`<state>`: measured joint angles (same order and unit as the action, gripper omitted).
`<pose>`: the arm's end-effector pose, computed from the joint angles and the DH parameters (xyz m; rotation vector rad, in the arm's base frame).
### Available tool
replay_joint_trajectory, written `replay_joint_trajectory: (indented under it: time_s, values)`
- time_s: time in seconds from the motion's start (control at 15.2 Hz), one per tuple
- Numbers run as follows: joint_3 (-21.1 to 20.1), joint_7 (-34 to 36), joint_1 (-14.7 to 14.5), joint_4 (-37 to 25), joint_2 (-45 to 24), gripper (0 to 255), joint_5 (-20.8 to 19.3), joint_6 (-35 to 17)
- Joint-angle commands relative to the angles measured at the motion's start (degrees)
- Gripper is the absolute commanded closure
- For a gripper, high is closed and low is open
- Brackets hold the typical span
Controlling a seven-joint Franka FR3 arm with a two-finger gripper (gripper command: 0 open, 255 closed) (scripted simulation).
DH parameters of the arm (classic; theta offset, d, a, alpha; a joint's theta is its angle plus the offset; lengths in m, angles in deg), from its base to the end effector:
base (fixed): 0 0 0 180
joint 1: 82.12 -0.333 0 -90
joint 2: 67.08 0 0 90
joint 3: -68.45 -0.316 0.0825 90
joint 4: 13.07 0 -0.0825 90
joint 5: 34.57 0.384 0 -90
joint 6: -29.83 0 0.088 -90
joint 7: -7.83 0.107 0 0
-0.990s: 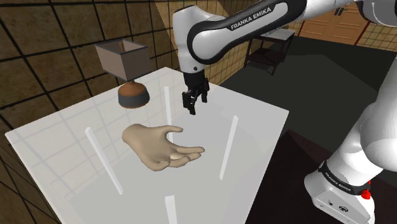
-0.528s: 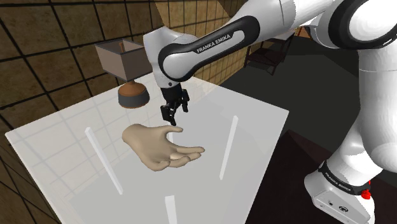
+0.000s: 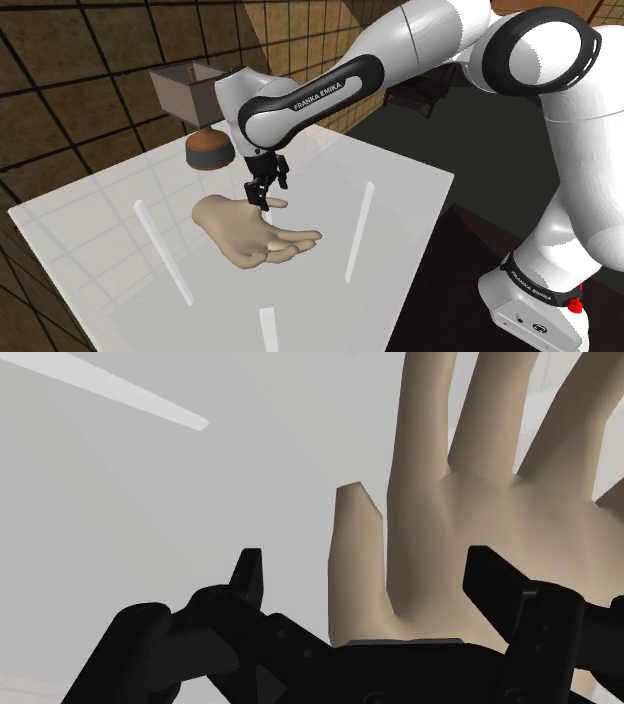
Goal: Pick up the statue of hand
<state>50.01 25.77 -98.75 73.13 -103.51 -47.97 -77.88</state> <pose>0.5854 0.3495 0.2908 2.9628 0.5364 -0.2908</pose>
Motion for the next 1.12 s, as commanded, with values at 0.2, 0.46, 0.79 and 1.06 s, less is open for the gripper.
replay_joint_trajectory:
  time_s: [0.2,0.46,0.79,1.06]
  values:
    - [0.21,0.16,-0.02,0.61,-0.93,255,-0.32,-1.52]
    - [0.22,0.12,0.04,0.78,-0.86,255,-0.32,-1.64]
    - [0.21,0.14,-0.02,0.57,-0.88,255,-0.31,-1.44]
    - [-0.08,-0.19,0.10,-0.27,0.58,255,0.17,0.80]
